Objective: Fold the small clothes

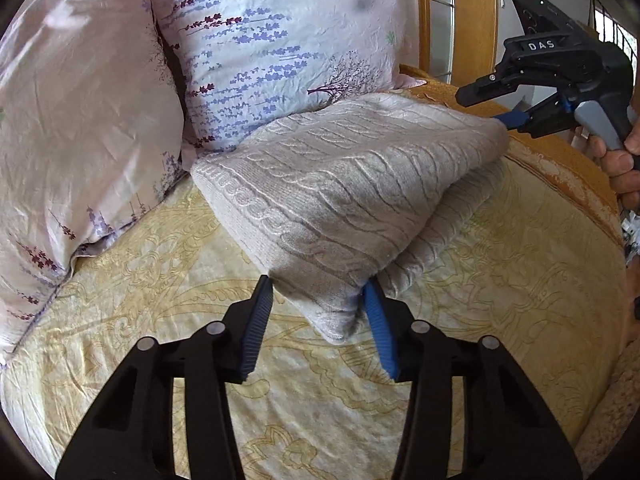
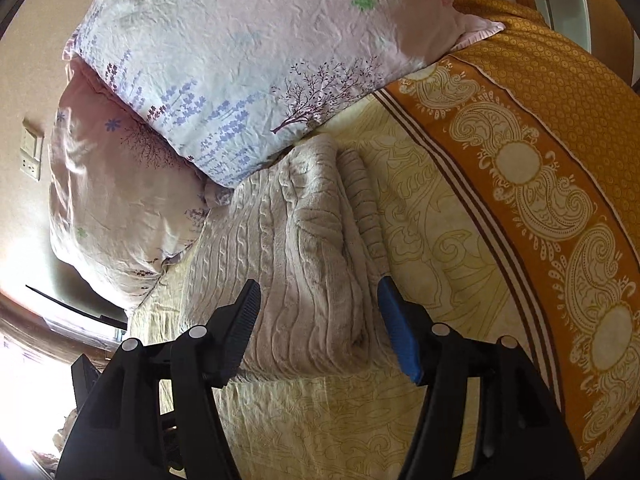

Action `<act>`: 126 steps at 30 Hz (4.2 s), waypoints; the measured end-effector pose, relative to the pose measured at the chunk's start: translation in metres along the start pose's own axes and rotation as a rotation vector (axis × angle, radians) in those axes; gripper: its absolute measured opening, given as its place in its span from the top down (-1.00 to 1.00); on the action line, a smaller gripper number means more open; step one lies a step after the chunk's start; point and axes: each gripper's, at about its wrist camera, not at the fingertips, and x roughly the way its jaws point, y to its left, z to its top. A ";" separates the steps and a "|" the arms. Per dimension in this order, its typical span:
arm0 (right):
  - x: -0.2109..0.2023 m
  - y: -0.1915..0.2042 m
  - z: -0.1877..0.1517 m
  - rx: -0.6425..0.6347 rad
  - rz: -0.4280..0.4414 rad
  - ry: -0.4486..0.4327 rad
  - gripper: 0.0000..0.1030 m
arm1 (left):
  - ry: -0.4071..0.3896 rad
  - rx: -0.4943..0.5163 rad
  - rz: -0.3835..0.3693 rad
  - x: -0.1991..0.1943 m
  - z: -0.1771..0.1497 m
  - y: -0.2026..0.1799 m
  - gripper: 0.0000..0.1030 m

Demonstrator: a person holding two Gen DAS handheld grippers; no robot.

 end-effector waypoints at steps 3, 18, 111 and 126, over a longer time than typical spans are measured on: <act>0.005 0.004 -0.002 -0.021 -0.012 0.022 -0.21 | -0.010 0.034 0.046 0.000 -0.001 -0.003 0.35; -0.026 0.042 0.007 -0.161 -0.008 -0.110 0.76 | -0.098 0.022 0.067 -0.031 0.013 0.005 0.85; 0.042 0.001 0.097 0.035 -0.028 -0.019 0.90 | 0.240 -0.412 -0.028 0.099 0.096 0.089 -0.95; 0.022 -0.006 0.032 -0.007 -0.040 0.118 0.75 | 0.254 -0.566 -0.270 0.101 0.070 0.094 -0.66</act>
